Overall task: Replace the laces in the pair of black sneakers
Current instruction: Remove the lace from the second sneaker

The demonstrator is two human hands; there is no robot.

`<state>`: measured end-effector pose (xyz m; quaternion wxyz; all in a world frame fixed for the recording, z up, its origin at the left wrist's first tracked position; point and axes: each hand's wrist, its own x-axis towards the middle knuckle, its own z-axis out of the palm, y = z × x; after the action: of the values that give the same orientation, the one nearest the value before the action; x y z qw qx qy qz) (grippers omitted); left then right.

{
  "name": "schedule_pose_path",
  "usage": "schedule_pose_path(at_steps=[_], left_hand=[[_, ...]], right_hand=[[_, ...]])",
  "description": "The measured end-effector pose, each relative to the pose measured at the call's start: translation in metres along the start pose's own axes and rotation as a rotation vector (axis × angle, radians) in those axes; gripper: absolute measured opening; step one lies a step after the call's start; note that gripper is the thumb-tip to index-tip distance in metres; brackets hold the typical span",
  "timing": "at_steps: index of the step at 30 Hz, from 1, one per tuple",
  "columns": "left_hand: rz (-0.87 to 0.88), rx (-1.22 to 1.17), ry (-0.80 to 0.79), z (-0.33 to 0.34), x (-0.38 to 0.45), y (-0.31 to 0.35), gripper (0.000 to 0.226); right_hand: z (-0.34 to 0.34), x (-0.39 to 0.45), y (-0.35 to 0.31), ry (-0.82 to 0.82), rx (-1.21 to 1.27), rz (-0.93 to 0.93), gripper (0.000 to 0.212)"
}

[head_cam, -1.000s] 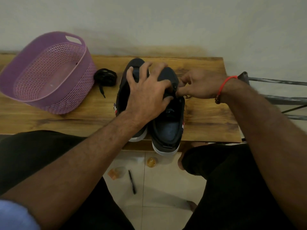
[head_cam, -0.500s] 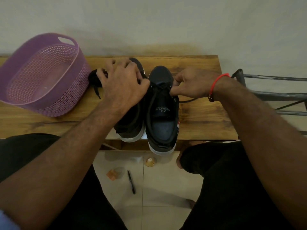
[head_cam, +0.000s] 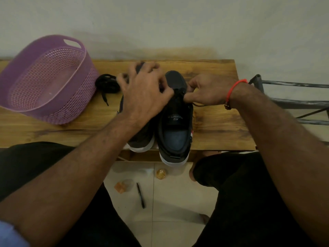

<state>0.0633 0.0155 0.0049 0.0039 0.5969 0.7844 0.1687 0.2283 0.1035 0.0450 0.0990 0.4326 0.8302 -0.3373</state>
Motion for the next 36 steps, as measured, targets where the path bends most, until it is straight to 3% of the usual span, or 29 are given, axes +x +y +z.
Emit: schedule_pose_path(at_steps=[5, 10, 12, 18, 20, 23, 26, 29, 32, 36], left_hand=[[-0.105, 0.070, 0.090, -0.017, 0.011, -0.029, 0.020], [0.149, 0.065, -0.088, 0.002, -0.010, 0.001, 0.030], [0.164, 0.086, -0.151, 0.012, -0.018, 0.009, 0.034], [0.105, 0.041, -0.111, 0.012, -0.011, 0.008, 0.018], [0.003, -0.016, -0.072, 0.003, -0.002, 0.001, 0.014], [-0.151, 0.058, 0.058, -0.011, 0.012, -0.022, 0.015], [-0.197, 0.089, 0.102, -0.018, 0.016, -0.042, 0.022], [-0.051, -0.011, 0.041, -0.014, 0.010, -0.031, 0.038], [0.123, -0.014, -0.082, -0.002, -0.005, -0.006, 0.028], [0.141, 0.045, -0.169, 0.015, -0.015, 0.007, 0.026]], right_hand=[[0.000, -0.002, -0.001, -0.011, 0.000, 0.002, 0.025], [0.001, -0.003, -0.004, -0.006, -0.014, 0.008, 0.026], [0.002, -0.002, -0.004, -0.008, -0.004, 0.004, 0.025], [0.001, 0.000, 0.000, -0.009, -0.010, 0.007, 0.022], [0.001, 0.000, 0.000, -0.007, -0.012, 0.005, 0.025], [0.001, 0.000, 0.001, -0.011, -0.004, 0.007, 0.027], [0.001, -0.001, 0.000, -0.007, -0.013, 0.004, 0.028], [0.002, 0.000, -0.001, -0.006, -0.011, 0.006, 0.028], [0.003, 0.000, -0.002, -0.001, -0.022, 0.008, 0.026], [0.003, 0.000, -0.002, -0.004, -0.026, -0.003, 0.024]])
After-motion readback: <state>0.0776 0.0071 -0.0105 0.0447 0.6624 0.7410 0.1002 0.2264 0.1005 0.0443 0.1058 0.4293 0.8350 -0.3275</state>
